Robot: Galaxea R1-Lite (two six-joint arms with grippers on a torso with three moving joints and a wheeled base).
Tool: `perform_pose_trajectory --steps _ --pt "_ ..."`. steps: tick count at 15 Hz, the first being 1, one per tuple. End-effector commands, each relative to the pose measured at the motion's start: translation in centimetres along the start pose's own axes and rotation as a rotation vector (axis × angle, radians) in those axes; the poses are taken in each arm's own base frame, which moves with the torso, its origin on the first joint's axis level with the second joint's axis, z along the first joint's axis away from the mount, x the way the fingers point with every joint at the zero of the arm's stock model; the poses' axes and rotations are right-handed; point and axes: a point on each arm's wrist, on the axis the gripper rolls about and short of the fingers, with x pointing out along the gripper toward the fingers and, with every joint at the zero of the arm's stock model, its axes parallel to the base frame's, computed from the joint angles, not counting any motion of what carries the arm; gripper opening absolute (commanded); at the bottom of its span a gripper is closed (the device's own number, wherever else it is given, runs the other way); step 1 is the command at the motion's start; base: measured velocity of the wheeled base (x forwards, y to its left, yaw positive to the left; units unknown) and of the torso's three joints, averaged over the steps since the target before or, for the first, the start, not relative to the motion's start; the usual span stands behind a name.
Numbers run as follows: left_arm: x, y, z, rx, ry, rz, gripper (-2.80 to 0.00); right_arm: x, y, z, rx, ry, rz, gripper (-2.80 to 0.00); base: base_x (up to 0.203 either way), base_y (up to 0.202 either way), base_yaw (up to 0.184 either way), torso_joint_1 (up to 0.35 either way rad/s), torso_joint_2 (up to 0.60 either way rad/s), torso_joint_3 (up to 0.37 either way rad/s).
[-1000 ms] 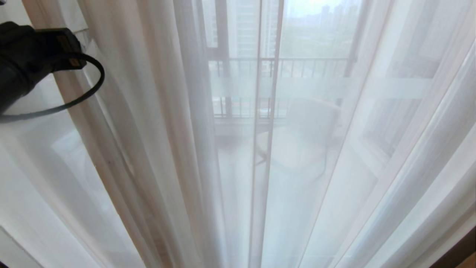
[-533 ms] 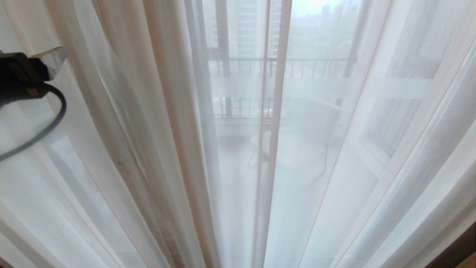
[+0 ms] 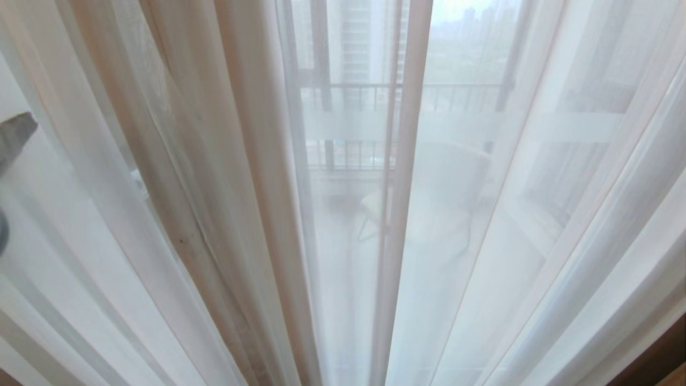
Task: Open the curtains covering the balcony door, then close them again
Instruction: Close the outer curtains on both sides
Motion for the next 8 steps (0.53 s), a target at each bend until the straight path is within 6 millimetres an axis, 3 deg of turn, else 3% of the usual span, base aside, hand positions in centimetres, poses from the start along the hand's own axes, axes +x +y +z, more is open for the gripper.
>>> perform_pose_trajectory --steps 1,2,8 --pt "-2.1 0.9 0.2 -0.014 -0.037 0.007 0.00 0.0 0.0 0.0 0.000 0.000 0.000 -2.80 0.000 0.000 0.000 0.000 0.00 0.000" --pt "-2.3 0.9 0.1 -0.015 -0.038 0.006 -2.80 0.0 0.0 0.0 0.000 0.000 0.000 -2.80 0.000 0.000 0.000 0.000 0.00 0.000" --pt "-3.3 1.2 -0.8 -0.015 -0.033 0.002 -2.80 0.0 0.0 0.0 0.000 0.001 0.000 -2.80 0.000 0.000 0.000 0.000 0.00 0.000"
